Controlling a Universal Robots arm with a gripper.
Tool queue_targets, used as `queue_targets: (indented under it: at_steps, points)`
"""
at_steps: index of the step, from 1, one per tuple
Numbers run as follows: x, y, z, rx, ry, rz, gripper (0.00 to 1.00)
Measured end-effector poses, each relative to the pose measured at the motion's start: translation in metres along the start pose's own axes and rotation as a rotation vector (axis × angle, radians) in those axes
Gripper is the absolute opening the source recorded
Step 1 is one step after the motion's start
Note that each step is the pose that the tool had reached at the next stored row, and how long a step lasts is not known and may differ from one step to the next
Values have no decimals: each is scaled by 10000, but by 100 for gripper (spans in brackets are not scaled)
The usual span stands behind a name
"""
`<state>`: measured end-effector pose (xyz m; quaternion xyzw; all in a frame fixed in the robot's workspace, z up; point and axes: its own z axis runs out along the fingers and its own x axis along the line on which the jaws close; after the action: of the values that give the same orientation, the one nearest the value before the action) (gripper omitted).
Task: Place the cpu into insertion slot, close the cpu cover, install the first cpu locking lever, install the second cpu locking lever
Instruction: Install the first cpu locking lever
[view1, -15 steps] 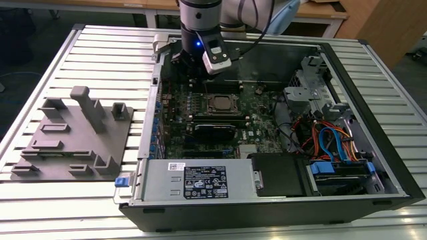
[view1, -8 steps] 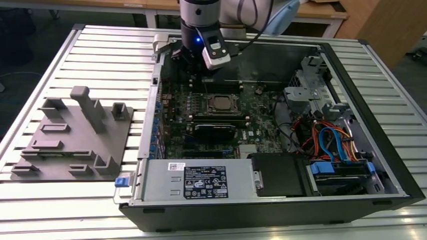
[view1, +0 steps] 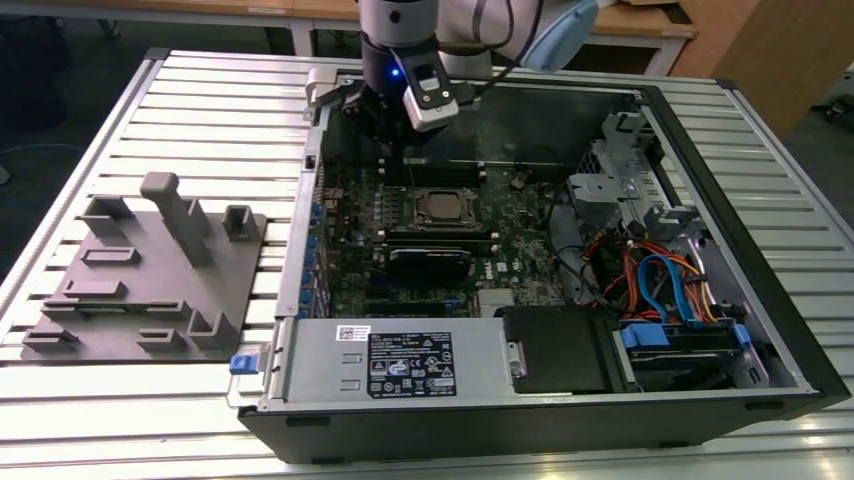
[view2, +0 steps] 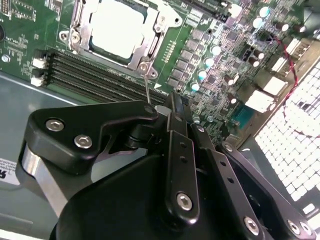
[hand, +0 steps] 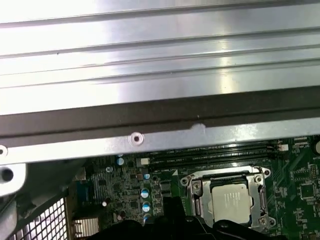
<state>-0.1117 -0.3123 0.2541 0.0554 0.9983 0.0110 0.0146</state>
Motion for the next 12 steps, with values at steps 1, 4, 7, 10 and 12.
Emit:
queue_targets:
  at_steps: [1, 4, 7, 10, 12]
  points:
    - [1, 7, 0, -1, -9, -3, 10]
    - [2, 24, 1, -4, -31, -7, 10]
    - [5, 46, 1, -5, -45, -11, 10]
    - [7, 60, 1, -7, -61, -13, 10]
    - [7, 67, 1, -8, -71, -14, 10]
